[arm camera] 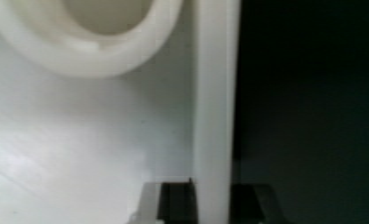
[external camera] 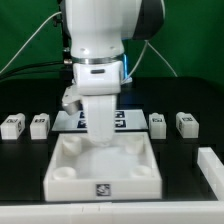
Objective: Assemble one leg
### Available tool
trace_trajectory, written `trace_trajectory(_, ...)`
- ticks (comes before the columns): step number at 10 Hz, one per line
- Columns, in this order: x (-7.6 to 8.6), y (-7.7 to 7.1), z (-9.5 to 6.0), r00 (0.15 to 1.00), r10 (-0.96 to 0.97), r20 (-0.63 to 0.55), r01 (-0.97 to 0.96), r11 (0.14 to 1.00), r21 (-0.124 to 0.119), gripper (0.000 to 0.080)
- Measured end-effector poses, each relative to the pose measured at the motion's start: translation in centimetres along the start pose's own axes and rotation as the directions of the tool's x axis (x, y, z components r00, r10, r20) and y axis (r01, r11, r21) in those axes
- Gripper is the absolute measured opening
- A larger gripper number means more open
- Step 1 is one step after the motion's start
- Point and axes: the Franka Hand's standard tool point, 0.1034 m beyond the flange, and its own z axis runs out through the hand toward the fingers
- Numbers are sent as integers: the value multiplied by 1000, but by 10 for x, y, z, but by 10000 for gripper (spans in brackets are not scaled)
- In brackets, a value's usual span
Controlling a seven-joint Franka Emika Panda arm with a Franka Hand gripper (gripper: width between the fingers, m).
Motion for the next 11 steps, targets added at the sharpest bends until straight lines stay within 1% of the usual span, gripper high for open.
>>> trace_trajectory(1,16,13,1,1000,-13,-12,13,1000,-1,60)
trace_trajectory(2,34,27,2,1000,-1,-26,0,1000,-22,60)
trace_trajectory(3,50,35,3,999,0,-38,-1,999,-37,60)
trace_trajectory(6,75,48,3,999,14,-50,-16,999,-47,60)
trace_trajectory(7,76,48,4,999,11,-46,-13,999,-31,60)
trace_trajectory(8,76,48,4,999,11,-44,-12,1000,-23,60)
trace_trajectory(11,76,48,4,999,-8,-47,7,1000,-24,60)
